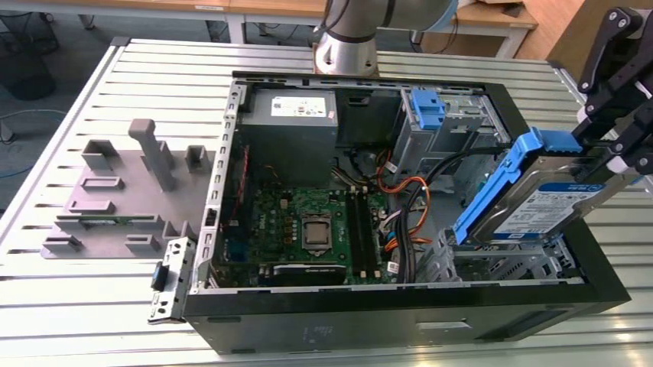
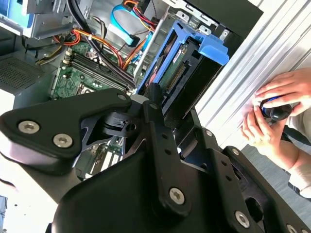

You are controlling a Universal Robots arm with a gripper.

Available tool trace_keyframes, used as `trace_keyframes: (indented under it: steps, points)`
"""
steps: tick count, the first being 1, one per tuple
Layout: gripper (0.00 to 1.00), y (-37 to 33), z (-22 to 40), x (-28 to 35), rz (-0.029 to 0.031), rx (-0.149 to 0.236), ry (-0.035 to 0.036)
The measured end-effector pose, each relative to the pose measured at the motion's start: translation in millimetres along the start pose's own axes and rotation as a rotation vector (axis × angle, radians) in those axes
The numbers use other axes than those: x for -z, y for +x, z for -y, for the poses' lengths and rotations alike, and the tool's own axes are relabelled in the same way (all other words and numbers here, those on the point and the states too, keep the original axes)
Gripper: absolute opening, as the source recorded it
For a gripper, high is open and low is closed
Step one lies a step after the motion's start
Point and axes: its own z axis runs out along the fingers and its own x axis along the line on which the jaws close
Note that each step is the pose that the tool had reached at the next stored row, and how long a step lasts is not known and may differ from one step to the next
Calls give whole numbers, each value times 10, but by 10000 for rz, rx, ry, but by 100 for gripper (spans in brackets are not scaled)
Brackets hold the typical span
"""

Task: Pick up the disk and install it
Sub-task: 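Pick up the disk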

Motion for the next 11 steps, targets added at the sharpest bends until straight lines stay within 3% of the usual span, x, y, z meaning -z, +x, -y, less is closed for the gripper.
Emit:
trace_keyframes:
  steps: [11]
  points:
    - [35, 4, 3, -97, 2, 0, 0]
